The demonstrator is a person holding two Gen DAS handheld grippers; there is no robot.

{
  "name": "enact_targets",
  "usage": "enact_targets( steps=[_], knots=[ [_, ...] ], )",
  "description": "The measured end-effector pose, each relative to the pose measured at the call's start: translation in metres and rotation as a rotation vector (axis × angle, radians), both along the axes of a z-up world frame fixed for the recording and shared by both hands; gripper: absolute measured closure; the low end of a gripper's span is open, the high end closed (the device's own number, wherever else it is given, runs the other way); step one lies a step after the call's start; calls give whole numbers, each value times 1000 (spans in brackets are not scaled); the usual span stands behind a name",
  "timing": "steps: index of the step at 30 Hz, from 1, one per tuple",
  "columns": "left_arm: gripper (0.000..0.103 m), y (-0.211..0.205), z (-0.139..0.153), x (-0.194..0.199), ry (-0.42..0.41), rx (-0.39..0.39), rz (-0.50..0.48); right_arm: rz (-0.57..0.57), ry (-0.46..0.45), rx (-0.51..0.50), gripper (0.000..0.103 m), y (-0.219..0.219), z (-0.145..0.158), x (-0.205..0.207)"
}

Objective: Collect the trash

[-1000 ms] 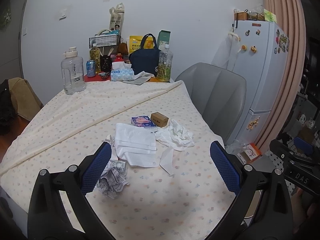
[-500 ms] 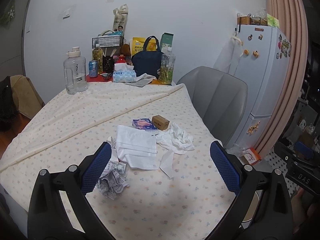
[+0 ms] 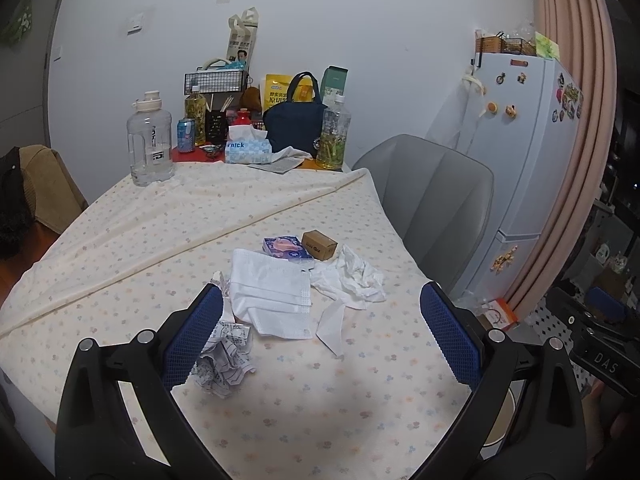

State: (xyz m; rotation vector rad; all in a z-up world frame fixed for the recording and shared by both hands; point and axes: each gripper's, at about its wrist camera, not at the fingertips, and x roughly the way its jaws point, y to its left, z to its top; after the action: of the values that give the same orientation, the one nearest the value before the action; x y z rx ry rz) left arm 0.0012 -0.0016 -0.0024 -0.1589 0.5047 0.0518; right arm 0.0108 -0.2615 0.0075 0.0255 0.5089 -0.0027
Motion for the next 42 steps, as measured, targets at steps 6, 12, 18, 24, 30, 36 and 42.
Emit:
enact_targets(
  steps=[6, 12, 18, 24, 30, 36, 42],
  knots=[
    [5, 0, 1, -1, -3, 5, 2, 0, -2, 6, 7, -1, 1, -1],
    [5, -2, 2, -2, -4, 15, 1, -3, -4, 9, 7, -3, 2, -1],
    [5, -3, 3, -2, -2, 27, -4, 3, 5, 29, 7, -4, 2, 1],
    [5, 2, 2, -2, 8, 30, -2, 17, 16, 35, 7, -1, 0, 4],
    [5, 13, 3, -3, 10, 35, 19, 57, 12, 41, 7, 11, 3, 11],
    [5, 40, -2, -4, 37, -10, 44, 144, 22, 46, 7, 33, 2, 18],
    [5, 73, -16, -4, 67, -47, 95, 242, 56, 86, 7, 56, -5, 29]
  ],
)
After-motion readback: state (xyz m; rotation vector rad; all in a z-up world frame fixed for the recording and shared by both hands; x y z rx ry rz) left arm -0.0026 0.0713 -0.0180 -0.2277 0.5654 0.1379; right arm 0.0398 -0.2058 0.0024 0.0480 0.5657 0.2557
